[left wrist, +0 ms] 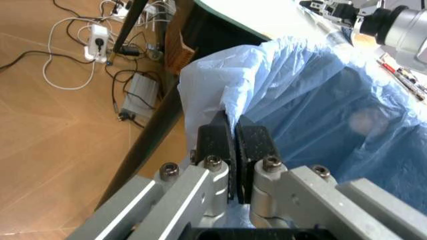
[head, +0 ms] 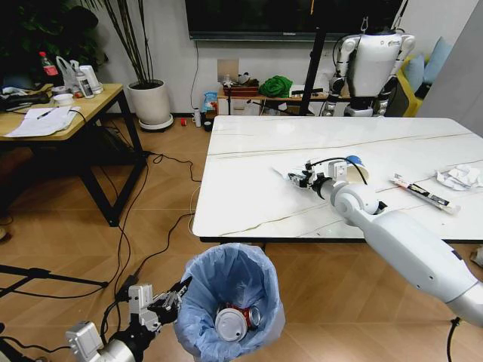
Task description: Pick up the trash bin and place the trash from the table into it.
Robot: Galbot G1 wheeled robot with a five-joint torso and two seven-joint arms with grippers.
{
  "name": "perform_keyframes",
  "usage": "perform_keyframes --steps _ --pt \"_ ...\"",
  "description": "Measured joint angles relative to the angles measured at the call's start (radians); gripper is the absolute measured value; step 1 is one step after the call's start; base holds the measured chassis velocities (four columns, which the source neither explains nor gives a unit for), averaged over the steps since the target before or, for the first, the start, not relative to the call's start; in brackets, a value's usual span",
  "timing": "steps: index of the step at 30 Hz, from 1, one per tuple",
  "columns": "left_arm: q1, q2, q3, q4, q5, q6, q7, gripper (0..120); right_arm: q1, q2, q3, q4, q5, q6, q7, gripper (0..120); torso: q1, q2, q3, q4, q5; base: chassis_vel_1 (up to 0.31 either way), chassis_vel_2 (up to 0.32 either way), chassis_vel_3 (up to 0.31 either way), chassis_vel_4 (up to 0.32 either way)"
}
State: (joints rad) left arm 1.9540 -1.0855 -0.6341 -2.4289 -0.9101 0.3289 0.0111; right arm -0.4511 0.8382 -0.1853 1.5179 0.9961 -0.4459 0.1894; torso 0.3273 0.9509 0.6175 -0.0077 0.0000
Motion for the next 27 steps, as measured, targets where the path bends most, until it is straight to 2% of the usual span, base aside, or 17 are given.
perform_keyframes --steps 1,4,6,8,18,22,23,24,25,27 --pt "0.0 0.0 0.0 0.0 0.0 0.0 0.0 0 0.0 0.0 0.0 0.0 0.0 0.0 0.0 32 0.0 0.0 0.0 0.0 0.0 0.0 0.0 0.0 0.0" --pt "-0.001 0.0 0.001 0.001 0.0 0.0 0.0 0 -0.005 -0.007 -0.001 0.01 0.003 -0.002 -0.004 15 0.0 0.0 0.0 0.0 0.0 0.0 0.0 0.0 0.0" --pt "-0.001 0.0 0.001 0.001 0.0 0.0 0.0 0 -0.007 -0.008 -0.001 0.011 0.003 -0.003 -0.005 12 0.0 0.0 0.0 0.0 -0.0001 0.0 0.0 0.0 0.0" --pt "-0.002 0.0 0.001 0.001 0.0 0.0 0.0 0 -0.01 -0.011 -0.001 0.015 0.004 -0.004 -0.006 2 0.0 0.0 0.0 0.0 -0.0001 0.0 0.0 0.0 0.0" --pt "-0.003 0.002 0.011 0.004 0.001 -0.001 0.0 0 -0.035 -0.038 0.023 0.086 0.027 -0.007 -0.011 0 0.0 0.0 0.0 0.0003 0.0003 0.0 0.0 0.0 0.0" --pt "-0.01 0.01 0.029 0.014 0.005 -0.001 0.0 0 -0.082 -0.106 0.074 0.237 0.046 0.061 -0.087 0 0.0 0.0 0.0 0.0001 0.0001 0.0 0.0 0.0 0.0" --pt "-0.015 0.014 0.038 0.02 0.006 -0.002 0.0 0 -0.108 -0.142 0.088 0.317 0.061 0.096 -0.118 0 0.0 0.0 0.0 0.0 -0.0004 0.0 0.0 0.0 0.0" --pt "-0.015 0.014 0.038 0.02 0.006 -0.002 0.0 0 -0.108 -0.142 0.088 0.317 0.061 0.096 -0.118 0 0.0 0.0 0.0 0.0 -0.0004 0.0 0.0 0.0 0.0" --pt "-0.022 0.019 0.046 0.029 0.006 -0.002 -0.001 0 -0.14 -0.179 0.095 0.403 0.073 0.13 -0.139 0 0.0 0.0 0.0 -0.0002 -0.0005 0.0 0.0 0.0 0.0" --pt "-0.028 0.023 0.051 0.037 0.006 -0.002 -0.002 0 -0.173 -0.204 0.097 0.485 0.073 0.151 -0.149 0 0.0 0.0 0.0 -0.0003 -0.0004 0.0 0.0 0.0 0.0"
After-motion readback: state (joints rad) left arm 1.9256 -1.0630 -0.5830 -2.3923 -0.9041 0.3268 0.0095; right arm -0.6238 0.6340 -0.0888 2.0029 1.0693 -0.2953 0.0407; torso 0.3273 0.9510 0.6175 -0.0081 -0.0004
